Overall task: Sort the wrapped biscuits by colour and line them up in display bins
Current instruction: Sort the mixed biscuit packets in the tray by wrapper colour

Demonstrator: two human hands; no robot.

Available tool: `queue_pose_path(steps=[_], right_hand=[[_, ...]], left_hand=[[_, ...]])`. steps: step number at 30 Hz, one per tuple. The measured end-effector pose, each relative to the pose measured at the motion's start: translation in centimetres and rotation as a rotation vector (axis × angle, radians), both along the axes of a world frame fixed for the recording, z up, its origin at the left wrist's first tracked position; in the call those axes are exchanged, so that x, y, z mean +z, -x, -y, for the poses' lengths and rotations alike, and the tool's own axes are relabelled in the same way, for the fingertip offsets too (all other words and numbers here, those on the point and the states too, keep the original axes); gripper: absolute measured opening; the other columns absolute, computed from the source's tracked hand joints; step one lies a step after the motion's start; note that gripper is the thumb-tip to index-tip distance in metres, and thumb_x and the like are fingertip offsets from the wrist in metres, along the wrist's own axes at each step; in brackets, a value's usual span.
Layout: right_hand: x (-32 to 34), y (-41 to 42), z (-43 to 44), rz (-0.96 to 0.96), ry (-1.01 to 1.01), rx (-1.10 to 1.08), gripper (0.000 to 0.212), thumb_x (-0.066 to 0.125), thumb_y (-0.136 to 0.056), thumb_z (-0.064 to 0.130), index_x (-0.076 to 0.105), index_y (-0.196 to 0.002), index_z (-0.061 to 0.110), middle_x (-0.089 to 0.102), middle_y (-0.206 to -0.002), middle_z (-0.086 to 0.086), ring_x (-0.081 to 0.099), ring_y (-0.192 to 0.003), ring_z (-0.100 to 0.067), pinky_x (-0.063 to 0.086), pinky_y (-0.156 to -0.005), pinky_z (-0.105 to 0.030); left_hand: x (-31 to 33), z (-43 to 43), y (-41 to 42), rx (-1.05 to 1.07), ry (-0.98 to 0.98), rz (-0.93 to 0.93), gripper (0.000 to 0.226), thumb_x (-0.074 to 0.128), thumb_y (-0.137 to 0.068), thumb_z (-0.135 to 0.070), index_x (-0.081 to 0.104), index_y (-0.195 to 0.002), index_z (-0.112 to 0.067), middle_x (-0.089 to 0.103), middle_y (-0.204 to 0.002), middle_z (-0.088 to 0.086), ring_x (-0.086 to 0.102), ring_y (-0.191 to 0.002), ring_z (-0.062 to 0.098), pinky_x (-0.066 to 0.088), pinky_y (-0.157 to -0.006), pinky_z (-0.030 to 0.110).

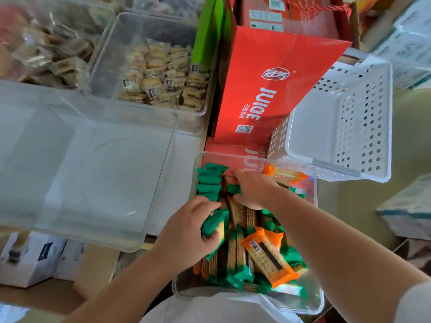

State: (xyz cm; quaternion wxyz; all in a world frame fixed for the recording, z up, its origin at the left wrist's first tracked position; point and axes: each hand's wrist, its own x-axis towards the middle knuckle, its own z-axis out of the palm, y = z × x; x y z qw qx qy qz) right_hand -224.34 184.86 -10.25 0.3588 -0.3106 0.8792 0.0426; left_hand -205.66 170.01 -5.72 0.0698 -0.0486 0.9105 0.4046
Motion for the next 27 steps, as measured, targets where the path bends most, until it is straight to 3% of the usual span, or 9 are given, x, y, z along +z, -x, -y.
queue_pose_path(steps=[2,4,8,11,14,18,20,23,27], right_hand=[[-0.2,0.4,0.2,-0.001,-0.053,0.106,0.062,0.054,-0.090,0.048,0.043,-0.143,0.018,0.054,-0.136,-0.009,0.052,-0.125,-0.031,0.049,-0.100,-0.046],[-0.3,0.3,0.3,0.027,-0.074,0.160,0.065,0.052,-0.089,0.051,0.042,-0.144,0.017,0.051,-0.140,-0.008,0.048,-0.129,-0.031,0.041,-0.106,-0.045],[-0.7,-0.3,0.2,0.104,-0.104,0.190,0.071,0.053,-0.082,0.061,0.037,-0.136,0.018,0.055,-0.132,-0.007,0.051,-0.122,-0.031,0.030,-0.104,-0.048],[-0.7,0.2,0.7,0.165,-0.080,0.124,0.074,0.054,-0.072,0.064,0.042,-0.130,0.020,0.055,-0.124,-0.005,0.051,-0.116,-0.031,0.033,-0.099,-0.048],[-0.6,0.6,0.5,0.214,-0.035,0.060,0.081,0.052,-0.063,0.066,0.043,-0.131,0.024,0.051,-0.128,-0.003,0.049,-0.117,-0.030,0.035,-0.101,-0.049],[1.0,0.8,-0.7,0.247,0.043,0.093,0.072,0.060,-0.072,0.054,0.042,-0.137,0.029,0.050,-0.121,0.007,0.049,-0.112,-0.020,0.037,-0.099,-0.041],[1.9,1.1,-1.2,0.306,0.095,0.113,0.070,0.062,-0.079,0.044,0.040,-0.145,0.036,0.049,-0.123,0.014,0.044,-0.109,-0.010,0.038,-0.097,-0.034],[2.6,1.5,-1.1,0.393,0.079,0.131,0.071,0.050,-0.072,0.054,0.039,-0.142,0.050,0.051,-0.144,0.019,0.052,-0.121,-0.011,0.043,-0.105,-0.038],[2.3,1.7,-0.9,0.394,0.094,0.056,0.068,0.041,-0.068,0.062,0.049,-0.133,0.045,0.066,-0.124,0.006,0.062,-0.107,-0.018,0.051,-0.096,-0.046]], left_hand=[[0.3,0.2,-0.4,0.108,-0.069,0.007,0.059,0.075,-0.077,-0.025,0.058,-0.133,-0.028,0.052,-0.122,-0.019,0.053,-0.113,-0.001,0.042,-0.094,0.008],[0.6,0.4,-0.8,0.204,-0.112,-0.003,0.062,0.079,-0.077,-0.019,0.057,-0.133,-0.031,0.054,-0.118,-0.023,0.052,-0.114,-0.005,0.041,-0.090,0.003],[0.5,0.5,-1.3,0.088,-0.022,0.022,0.064,0.077,-0.078,-0.028,0.052,-0.137,-0.032,0.051,-0.123,-0.022,0.052,-0.113,-0.003,0.043,-0.089,0.006],[-0.3,-0.3,-1.6,-0.053,0.086,0.087,0.072,0.071,-0.076,-0.040,0.046,-0.143,-0.029,0.049,-0.131,-0.015,0.052,-0.116,0.003,0.040,-0.098,0.015],[-0.4,-0.9,-1.4,-0.086,0.145,0.160,0.083,0.073,-0.080,-0.043,0.033,-0.152,-0.030,0.044,-0.141,-0.011,0.048,-0.126,0.008,0.032,-0.102,0.015],[0.1,-1.3,-0.4,-0.119,0.171,0.244,0.097,0.072,-0.084,-0.046,0.010,-0.158,-0.033,0.045,-0.143,-0.010,0.046,-0.126,0.008,0.038,-0.105,0.020],[0.3,-1.3,0.1,-0.178,0.193,0.286,0.100,0.071,-0.085,-0.044,0.003,-0.158,-0.036,0.050,-0.136,-0.009,0.048,-0.115,0.008,0.041,-0.098,0.020],[0.6,-1.7,0.4,-0.249,0.226,0.329,0.101,0.071,-0.086,-0.039,0.000,-0.158,-0.039,0.054,-0.123,-0.007,0.042,-0.095,0.005,0.036,-0.085,0.016],[0.3,-2.2,0.9,-0.254,0.190,0.389,0.102,0.073,-0.085,-0.033,0.001,-0.158,-0.041,0.054,-0.123,-0.007,0.049,-0.097,0.007,0.042,-0.082,0.018]])
